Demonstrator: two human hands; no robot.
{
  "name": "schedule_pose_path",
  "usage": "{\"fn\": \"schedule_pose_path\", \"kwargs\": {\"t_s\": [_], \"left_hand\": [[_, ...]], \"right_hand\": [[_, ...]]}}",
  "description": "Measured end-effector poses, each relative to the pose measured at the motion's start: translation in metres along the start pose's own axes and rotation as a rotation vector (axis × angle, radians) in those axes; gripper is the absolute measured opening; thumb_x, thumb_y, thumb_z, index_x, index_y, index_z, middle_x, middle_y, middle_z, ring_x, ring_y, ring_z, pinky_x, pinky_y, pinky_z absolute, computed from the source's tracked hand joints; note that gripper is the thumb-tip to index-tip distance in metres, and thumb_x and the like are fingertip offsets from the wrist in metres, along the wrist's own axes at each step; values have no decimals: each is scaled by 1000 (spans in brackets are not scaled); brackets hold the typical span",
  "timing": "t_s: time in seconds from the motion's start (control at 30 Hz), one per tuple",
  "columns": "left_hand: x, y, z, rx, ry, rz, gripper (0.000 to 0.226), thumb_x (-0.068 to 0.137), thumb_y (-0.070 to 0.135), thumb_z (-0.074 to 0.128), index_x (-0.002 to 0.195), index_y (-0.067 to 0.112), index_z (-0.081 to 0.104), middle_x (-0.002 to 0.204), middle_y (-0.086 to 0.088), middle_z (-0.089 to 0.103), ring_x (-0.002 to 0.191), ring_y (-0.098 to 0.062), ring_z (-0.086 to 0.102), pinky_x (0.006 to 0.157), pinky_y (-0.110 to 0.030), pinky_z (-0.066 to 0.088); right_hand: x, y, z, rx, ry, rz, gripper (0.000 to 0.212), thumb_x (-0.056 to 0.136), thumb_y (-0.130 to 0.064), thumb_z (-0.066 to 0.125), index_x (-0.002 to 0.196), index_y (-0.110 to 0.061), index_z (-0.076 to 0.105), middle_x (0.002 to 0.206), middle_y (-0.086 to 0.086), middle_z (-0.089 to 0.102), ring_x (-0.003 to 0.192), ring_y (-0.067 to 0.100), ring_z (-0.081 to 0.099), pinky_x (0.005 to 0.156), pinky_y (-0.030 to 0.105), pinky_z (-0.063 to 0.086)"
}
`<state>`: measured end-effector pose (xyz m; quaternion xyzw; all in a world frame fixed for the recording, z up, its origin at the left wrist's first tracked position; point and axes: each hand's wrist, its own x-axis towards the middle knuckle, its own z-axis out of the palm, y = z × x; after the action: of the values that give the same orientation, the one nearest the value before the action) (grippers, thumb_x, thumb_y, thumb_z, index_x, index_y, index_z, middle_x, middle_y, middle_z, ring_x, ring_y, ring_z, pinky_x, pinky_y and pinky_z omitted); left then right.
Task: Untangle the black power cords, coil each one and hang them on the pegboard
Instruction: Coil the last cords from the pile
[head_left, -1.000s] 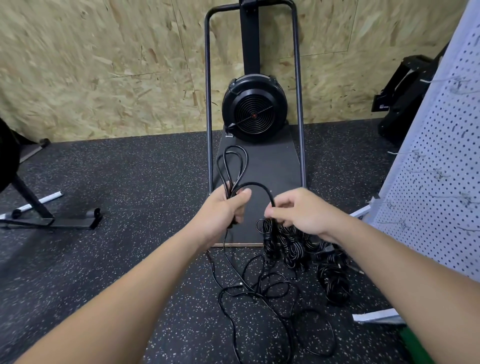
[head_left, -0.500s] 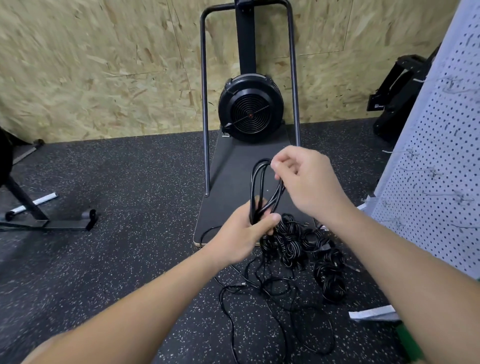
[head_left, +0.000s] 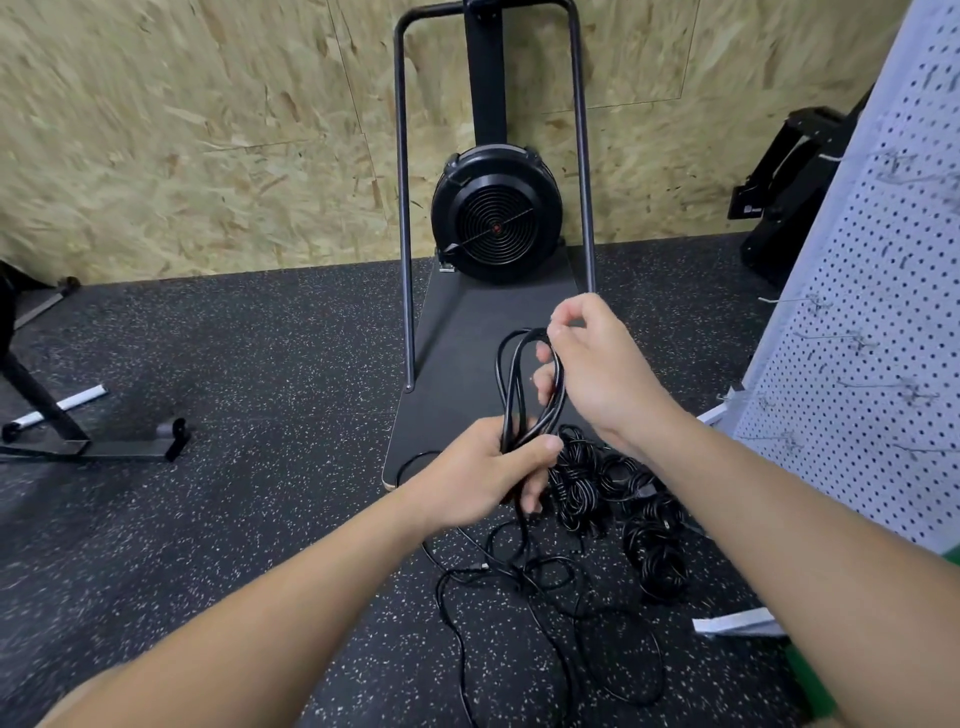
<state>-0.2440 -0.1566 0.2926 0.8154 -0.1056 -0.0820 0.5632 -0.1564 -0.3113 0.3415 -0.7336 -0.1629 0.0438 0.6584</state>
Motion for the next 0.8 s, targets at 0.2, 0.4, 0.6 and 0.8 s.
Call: {"fn": "schedule_pose_path", "kwargs": {"t_s": [0.2, 0.4, 0.6, 0.8], "left_hand": [[-3, 6, 2, -153, -4, 11, 29, 116, 19, 57, 113, -10, 53, 89, -13, 65, 71, -28, 57, 63, -37, 50], [-1, 12, -14, -54, -68, 28, 38, 119, 25, 47, 86, 6, 49, 69, -9, 48, 62, -27, 50, 69, -36, 51], [7, 7, -19, -264, 209, 16, 25, 119, 23, 46, 105, 5, 57, 69, -4, 34, 59, -21, 35, 58, -33, 44], [22, 5, -31, -447, 427, 4, 26, 119, 24, 47, 102, 7, 57, 67, 1, 32, 59, -19, 33, 61, -35, 39]], "right_hand": [[10, -8, 5, 362, 10, 178, 14, 118, -19, 45, 111, -11, 54, 87, 8, 49, 55, 13, 28, 52, 31, 24], [10, -6, -2, 467, -39, 128, 20, 117, -9, 43, 123, -1, 61, 90, 10, 54, 62, 16, 46, 58, 30, 39], [9, 20, -8, 307, -127, 215, 28, 117, -24, 52, 135, -8, 66, 123, 14, 79, 113, 29, 78, 104, 48, 62], [-14, 63, 17, -269, -595, 352, 50, 85, -5, 80, 132, -16, 66, 120, 1, 80, 116, 18, 75, 115, 46, 53]]}}
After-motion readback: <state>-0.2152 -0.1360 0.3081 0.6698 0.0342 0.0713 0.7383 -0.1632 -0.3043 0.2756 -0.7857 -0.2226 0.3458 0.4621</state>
